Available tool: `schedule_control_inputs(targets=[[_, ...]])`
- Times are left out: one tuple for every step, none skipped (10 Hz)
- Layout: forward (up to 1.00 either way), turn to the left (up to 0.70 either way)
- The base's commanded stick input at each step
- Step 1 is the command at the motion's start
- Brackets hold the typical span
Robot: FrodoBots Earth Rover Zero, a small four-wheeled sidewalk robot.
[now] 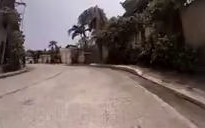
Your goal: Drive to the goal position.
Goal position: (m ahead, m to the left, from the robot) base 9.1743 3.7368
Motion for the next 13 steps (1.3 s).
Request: schedule_control_inputs(targets=[[1.00, 0.00], [1.00, 0.00], [1.00, 0.00], [1.00, 0.00], [1.00, 0.00], [1.00, 0.00], [1.00, 0.00], [1.00, 0.00], [1.00, 0.00], [1.00, 0.00], [1.00, 0.00], [1.00, 0.00], [1.00, 0.00]])
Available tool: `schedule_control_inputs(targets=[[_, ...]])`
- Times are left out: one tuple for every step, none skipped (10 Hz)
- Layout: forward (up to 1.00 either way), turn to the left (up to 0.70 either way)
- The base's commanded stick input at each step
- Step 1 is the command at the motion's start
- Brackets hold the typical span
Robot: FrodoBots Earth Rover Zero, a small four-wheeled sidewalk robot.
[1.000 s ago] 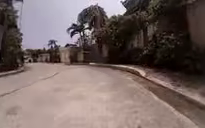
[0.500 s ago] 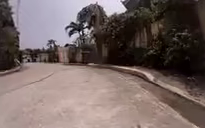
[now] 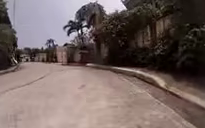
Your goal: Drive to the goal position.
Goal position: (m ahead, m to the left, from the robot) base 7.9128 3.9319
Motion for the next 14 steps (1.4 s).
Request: schedule_control_inputs(targets=[[1.00, 0.00], [1.00, 0.00], [1.00, 0.00], [1.00, 0.00], [1.00, 0.00], [1.00, 0.00], [1.00, 0.00], [1.00, 0.00], [1.00, 0.00], [1.00, 0.00], [1.00, 0.00], [1.00, 0.00], [1.00, 0.00], [1.00, 0.00]])
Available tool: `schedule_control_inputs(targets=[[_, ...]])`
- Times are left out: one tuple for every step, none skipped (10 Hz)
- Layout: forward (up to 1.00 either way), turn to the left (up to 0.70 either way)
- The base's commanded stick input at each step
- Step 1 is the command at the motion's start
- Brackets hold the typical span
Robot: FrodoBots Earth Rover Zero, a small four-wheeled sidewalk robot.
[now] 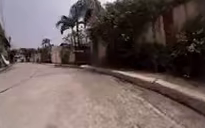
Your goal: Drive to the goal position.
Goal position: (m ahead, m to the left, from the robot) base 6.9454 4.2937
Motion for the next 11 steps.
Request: schedule_control_inputs(targets=[[1.00, 0.00], [1.00, 0.00], [1.00, 0.16], [1.00, 0.34], [1.00, 0.40], [1.00, 0.40], [1.00, 0.40], [1.00, 0.40], [1.00, 0.40], [1.00, 0.40], [1.00, 0.40]])
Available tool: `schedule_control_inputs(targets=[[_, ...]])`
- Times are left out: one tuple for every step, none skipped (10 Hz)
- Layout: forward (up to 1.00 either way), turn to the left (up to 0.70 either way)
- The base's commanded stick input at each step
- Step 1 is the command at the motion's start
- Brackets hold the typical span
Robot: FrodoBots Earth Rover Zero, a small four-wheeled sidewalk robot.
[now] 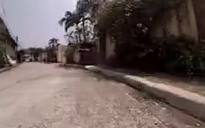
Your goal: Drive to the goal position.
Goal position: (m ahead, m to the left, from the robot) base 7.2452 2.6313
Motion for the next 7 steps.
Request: schedule_control_inputs(targets=[[1.00, 0.40], [1.00, 0.40], [1.00, 0.40], [1.00, 0.40], [1.00, 0.40], [1.00, 0.40], [1.00, 0.40]])
